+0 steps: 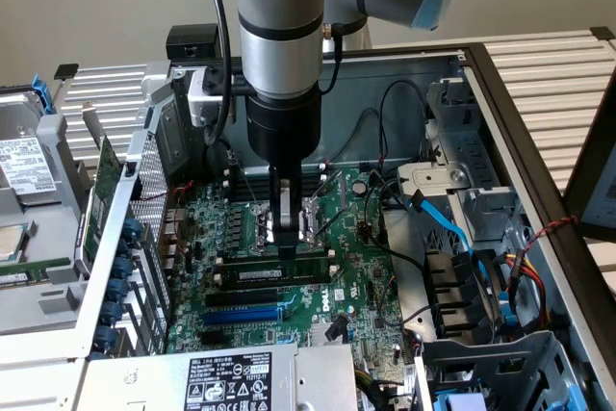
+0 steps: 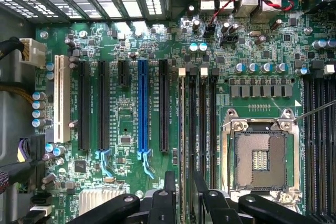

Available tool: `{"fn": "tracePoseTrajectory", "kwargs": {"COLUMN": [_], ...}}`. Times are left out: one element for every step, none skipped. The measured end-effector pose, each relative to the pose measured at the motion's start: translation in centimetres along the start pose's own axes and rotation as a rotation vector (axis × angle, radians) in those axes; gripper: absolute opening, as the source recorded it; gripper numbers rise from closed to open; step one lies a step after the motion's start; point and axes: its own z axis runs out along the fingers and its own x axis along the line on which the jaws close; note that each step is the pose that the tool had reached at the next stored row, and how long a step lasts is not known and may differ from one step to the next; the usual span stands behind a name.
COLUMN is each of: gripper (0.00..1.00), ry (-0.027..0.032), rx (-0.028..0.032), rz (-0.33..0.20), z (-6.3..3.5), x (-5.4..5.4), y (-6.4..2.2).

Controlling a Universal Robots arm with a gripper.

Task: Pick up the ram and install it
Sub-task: 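Press down the ram until it locks into place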

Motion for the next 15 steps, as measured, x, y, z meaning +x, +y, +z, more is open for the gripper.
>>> {"fn": "tracePoseTrajectory", "kwargs": {"gripper": [0.27, 0.27, 0.27, 0.27, 0.27, 0.27, 0.27, 0.27, 0.27, 0.27, 0.27, 0.27, 0.27, 0.27, 0.27], "ry": [0.0001, 0.0004, 0.0006, 0.0008, 0.0009, 0.0008, 0.0007, 0.0006, 0.0008, 0.0008, 0.0007, 0.0007, 0.0008, 0.0007, 0.0007], "rx": [-0.0024, -0.0044, -0.0069, -0.0088, -0.0099, -0.0103, -0.0103, -0.0104, -0.0105, -0.0106, -0.0105, -0.0105, -0.0106, -0.0106, -0.0106], "rz": [0.0, 0.0, 0.0, 0.0, 0.0, 0.0, 0.0, 0.0, 0.0, 0.0, 0.001, 0.001, 0.002, 0.002, 0.002], "z": [0.0, 0.0, 0.0, 0.0, 0.0, 0.01, 0.01, 0.02, 0.01, 0.02, 0.02, 0.03, 0.03, 0.04, 0.04], "x": [0.0, 0.0, 0.0, 0.0, 0.0, 0.0, 0.0, 0.0, 0.0, 0.0, 0.0, 0.0, 0.1, 0.1, 0.1], "y": [0.0, 0.0, 0.0, 0.02, 0.05, 0.08, 0.13, 0.22, 0.32, 0.45, 0.63, 0.78, 0.91, 1.01, 1.06]}}
